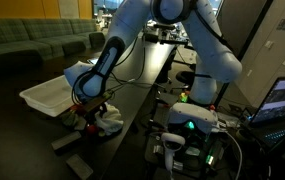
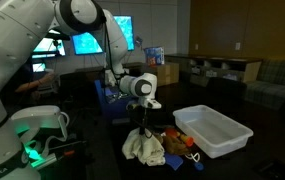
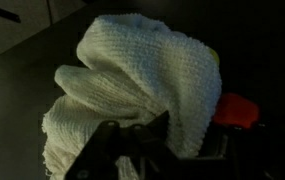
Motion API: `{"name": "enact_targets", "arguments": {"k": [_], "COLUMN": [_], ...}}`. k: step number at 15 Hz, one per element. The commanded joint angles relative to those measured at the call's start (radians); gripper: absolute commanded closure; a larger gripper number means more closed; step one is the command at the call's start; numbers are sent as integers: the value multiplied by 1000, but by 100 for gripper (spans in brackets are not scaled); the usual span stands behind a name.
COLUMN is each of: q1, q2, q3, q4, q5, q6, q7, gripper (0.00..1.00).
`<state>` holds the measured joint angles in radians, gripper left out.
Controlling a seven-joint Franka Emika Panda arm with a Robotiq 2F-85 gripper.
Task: Pick up the towel on the right, move the objects in front of the storage container to the left
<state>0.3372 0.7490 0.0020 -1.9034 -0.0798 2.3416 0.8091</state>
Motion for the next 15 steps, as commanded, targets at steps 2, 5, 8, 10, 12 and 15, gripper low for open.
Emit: {"name": "enact_targets", "arguments": {"k": [2,5,8,10,12,15], "q1": [28,50,84,99,109,105], "q2": [105,139,149,149,140,103], "q3": [69,108,131,147,161,174], "q4": [138,199,249,276,298,290], "q5": [69,95,108,117,131,144], "q6": [12,14,27,36,38,45], "q7": [-10,-26,-26,-31,-35,-58], "gripper": [96,96,96,96,96,96]}}
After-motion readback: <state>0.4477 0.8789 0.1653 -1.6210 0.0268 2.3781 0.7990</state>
